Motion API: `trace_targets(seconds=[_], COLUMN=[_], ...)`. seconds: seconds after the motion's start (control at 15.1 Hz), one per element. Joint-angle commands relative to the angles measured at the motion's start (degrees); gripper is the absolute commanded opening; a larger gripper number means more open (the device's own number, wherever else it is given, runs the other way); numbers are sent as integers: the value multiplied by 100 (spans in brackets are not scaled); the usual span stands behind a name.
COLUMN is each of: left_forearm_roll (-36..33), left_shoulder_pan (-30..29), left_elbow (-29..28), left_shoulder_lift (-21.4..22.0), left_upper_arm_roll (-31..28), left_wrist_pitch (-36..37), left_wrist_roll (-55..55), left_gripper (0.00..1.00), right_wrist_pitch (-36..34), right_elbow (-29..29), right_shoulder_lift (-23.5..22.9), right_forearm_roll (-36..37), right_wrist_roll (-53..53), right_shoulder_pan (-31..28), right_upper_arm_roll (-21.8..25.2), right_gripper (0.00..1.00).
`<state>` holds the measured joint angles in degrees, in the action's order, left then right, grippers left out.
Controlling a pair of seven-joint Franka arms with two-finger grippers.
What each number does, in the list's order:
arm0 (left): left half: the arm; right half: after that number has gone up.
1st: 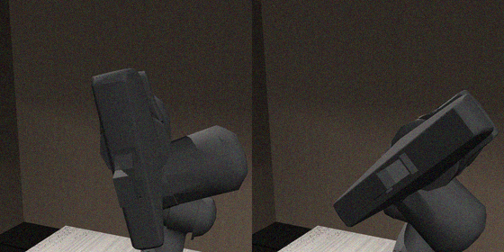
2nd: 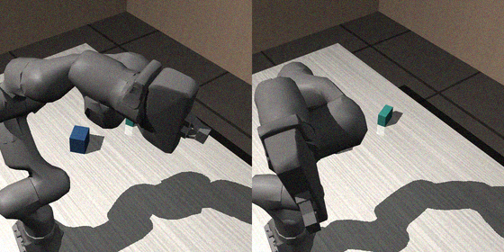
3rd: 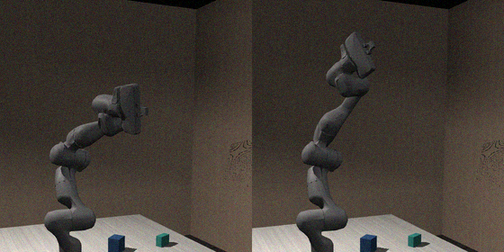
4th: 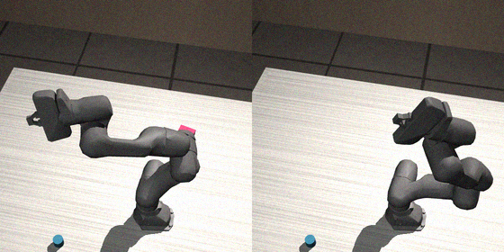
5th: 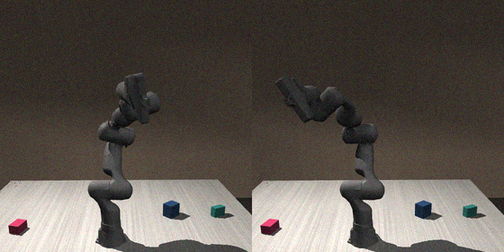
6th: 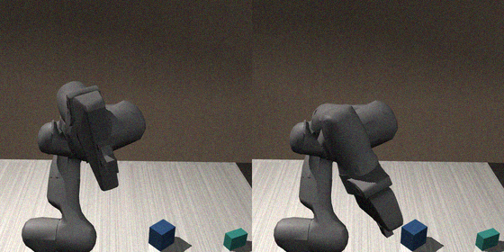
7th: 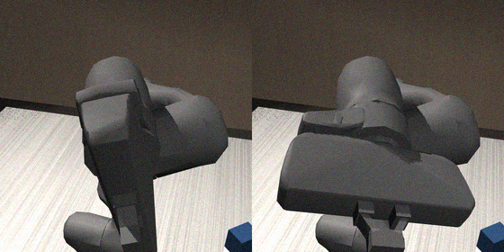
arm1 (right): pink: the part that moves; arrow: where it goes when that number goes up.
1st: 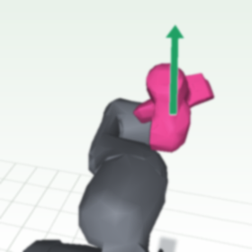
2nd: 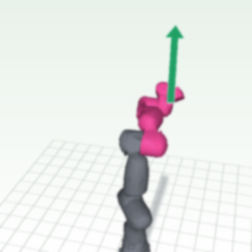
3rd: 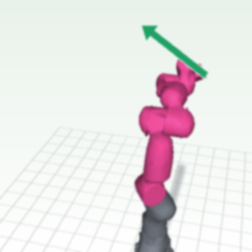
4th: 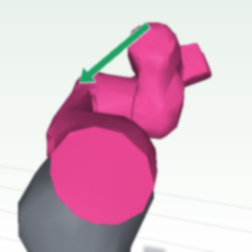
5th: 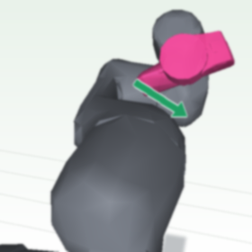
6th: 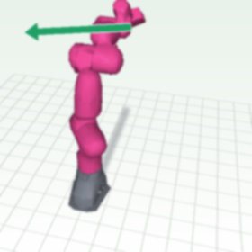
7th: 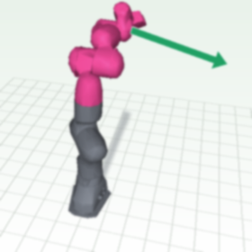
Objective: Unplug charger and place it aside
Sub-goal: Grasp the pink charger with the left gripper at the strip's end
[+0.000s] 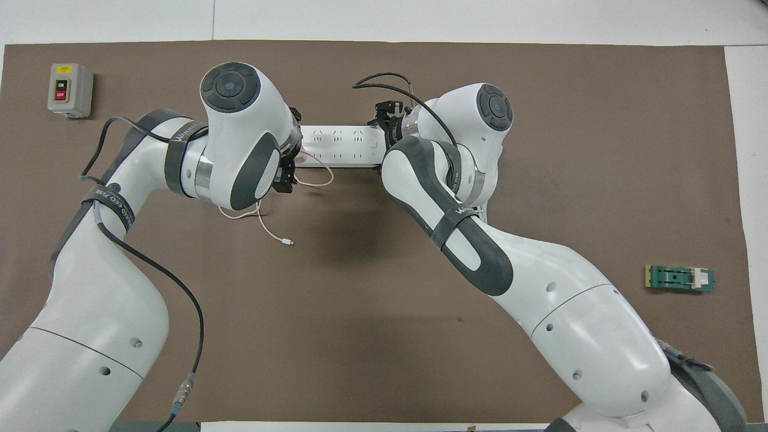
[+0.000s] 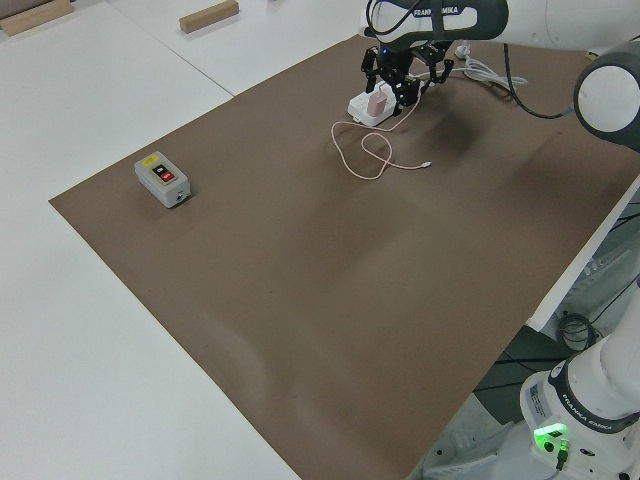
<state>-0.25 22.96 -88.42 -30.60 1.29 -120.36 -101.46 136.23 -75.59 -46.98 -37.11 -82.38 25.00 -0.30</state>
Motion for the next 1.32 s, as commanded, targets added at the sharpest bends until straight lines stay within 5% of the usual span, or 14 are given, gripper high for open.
trace_targets(seconds=[0.0, 0.07, 0.33, 0.66, 0.99, 1.26], left_forearm_roll=[-46, -46, -28, -46, -46, -72], left_shoulder_pan=[-11, -11, -11, -28, -55, -64], left_elbow=[-88, -79, -79, -88, -140, -140], left_shoulder_lift=[63, 55, 37, 19, 19, 19], left_upper_arm_roll=[-33, -33, -33, -33, -41, -50], left_wrist_pitch=[-128, -137, -233, -348, -374, -348], left_wrist_roll=[118, 118, 109, 118, 144, 144], left_gripper=[98, 98, 93, 55, 0, 0], right_wrist_pitch=[44, 44, 88, 105, 114, 123], right_elbow=[300, 300, 291, 265, 256, 238], right_shoulder_lift=[-215, -215, -215, -215, -215, -215], right_forearm_roll=[-121, -130, -138, -138, -156, -349], right_wrist_roll=[196, 196, 204, 231, 231, 240], right_shoulder_pan=[-83, -92, -83, -92, -83, -75], right_upper_arm_roll=[-40, -40, -40, -40, -40, -40], right_gripper=[77, 55, 1, 0, 0, 0])
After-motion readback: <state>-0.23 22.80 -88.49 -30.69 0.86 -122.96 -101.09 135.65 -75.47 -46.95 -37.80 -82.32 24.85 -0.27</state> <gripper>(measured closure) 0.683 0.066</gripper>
